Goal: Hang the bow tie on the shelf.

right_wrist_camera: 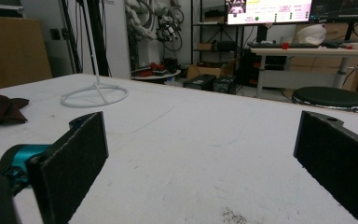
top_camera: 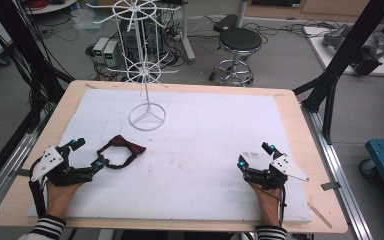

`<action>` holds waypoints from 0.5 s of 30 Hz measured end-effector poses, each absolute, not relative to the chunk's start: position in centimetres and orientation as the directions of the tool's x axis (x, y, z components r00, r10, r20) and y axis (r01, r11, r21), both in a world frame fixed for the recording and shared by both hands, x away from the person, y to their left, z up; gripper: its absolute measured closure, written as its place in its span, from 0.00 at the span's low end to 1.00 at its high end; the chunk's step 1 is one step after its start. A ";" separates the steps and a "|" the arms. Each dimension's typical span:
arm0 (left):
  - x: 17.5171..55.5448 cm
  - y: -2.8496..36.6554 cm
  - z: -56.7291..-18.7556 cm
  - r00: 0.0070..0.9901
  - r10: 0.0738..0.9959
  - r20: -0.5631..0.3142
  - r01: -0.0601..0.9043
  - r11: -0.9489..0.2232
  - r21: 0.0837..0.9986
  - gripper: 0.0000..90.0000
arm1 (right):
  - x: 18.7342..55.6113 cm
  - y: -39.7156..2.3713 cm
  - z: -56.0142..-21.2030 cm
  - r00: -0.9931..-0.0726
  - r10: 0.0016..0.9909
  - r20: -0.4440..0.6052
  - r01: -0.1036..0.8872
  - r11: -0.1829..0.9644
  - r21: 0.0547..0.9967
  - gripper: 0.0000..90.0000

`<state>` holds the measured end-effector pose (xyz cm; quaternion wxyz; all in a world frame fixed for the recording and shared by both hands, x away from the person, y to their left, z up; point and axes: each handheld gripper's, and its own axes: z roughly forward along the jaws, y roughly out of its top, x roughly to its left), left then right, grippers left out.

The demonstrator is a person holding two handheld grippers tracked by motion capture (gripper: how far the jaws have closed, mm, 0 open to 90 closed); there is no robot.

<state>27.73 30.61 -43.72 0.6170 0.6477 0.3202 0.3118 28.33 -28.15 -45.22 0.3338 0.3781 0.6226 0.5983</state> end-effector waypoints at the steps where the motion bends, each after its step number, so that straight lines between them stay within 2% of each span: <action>1: 27.8 30.6 -43.5 0.607 0.794 0.010 0.033 -0.038 0.999 0.07 | 28.4 -28.2 -45.2 -0.491 0.870 0.034 0.068 0.000 0.998 0.02; 15: 30.8 30.4 -40.9 0.714 0.698 0.053 0.111 -0.187 0.976 0.07 | 28.4 -28.1 -45.2 -0.492 0.870 0.029 0.065 0.003 0.998 0.02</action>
